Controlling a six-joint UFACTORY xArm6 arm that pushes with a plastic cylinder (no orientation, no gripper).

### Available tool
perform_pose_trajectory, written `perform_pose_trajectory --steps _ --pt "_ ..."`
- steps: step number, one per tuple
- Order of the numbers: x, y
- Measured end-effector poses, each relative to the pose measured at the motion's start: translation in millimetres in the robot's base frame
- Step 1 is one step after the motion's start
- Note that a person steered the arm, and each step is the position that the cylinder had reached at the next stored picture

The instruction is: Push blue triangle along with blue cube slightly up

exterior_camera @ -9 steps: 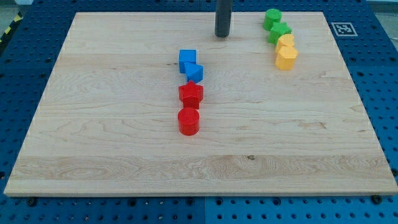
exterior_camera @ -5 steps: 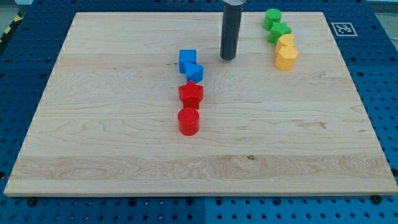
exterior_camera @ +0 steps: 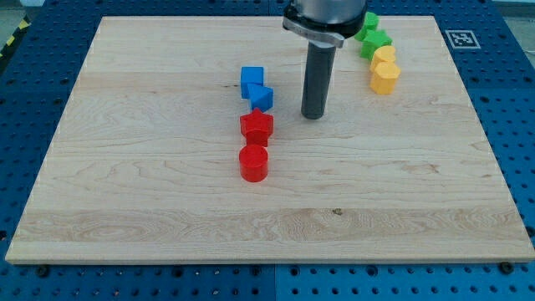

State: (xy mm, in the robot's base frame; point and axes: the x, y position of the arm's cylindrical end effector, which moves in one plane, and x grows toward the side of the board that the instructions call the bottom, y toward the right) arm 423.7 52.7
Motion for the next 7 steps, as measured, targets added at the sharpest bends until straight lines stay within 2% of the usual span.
perform_pose_trajectory --steps 2,4,6,7 --pt "3 -77" --pt "-2 -85" --pt "-35 -85" --pt "-19 -63"
